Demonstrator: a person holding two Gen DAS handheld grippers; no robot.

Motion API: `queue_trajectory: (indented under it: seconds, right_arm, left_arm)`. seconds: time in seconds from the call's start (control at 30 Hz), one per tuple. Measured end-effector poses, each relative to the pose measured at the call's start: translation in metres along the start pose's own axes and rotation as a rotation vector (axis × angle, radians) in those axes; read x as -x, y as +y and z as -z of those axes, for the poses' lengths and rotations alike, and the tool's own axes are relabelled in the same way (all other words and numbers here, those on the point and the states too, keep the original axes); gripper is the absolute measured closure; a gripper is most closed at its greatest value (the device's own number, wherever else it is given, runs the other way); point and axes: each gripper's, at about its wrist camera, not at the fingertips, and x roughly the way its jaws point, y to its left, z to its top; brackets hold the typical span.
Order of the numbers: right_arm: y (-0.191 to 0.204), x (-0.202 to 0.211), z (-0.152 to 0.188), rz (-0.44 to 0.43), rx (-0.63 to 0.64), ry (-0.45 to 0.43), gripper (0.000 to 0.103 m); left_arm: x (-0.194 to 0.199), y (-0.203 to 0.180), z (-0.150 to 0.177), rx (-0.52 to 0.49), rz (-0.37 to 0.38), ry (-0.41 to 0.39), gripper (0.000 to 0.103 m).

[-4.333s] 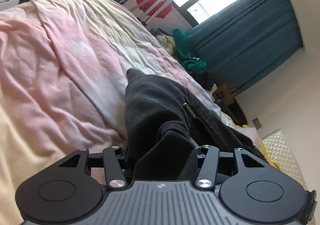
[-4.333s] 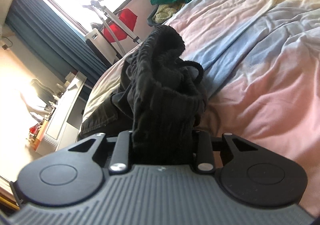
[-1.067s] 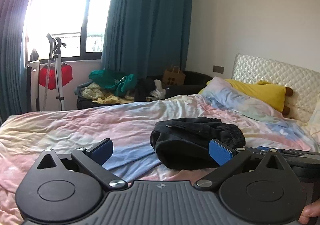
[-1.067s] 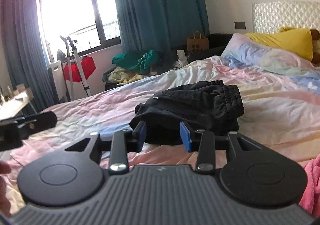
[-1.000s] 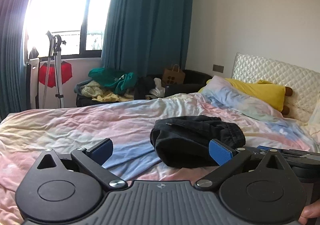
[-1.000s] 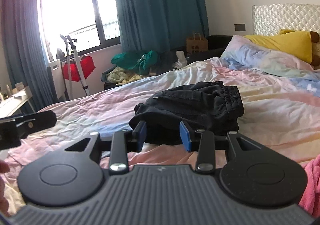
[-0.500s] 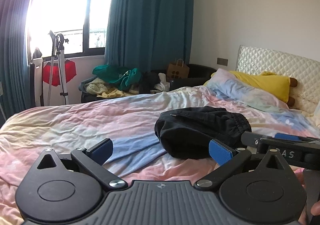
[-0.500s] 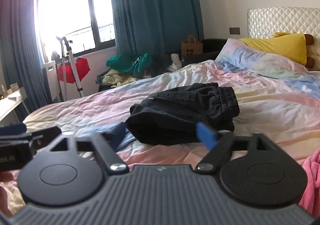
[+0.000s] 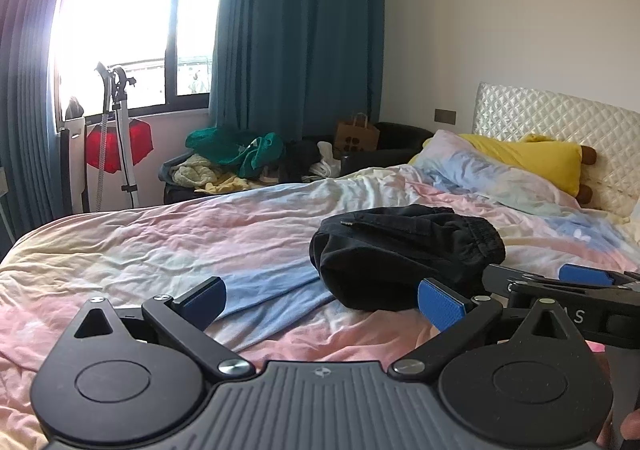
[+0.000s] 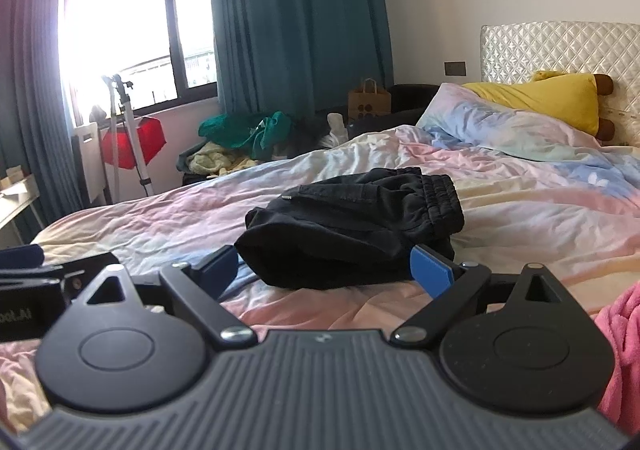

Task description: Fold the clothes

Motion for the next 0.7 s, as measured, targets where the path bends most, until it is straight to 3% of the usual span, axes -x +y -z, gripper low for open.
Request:
queue_trajectory:
  seconds: [0.7]
  right_arm:
    - [0.003,-0.001,0.003,0.028,0.009,0.004,0.009]
  left_arm:
    - [0.007,0.006,-0.001,0.013,-0.035,-0.011,0.000]
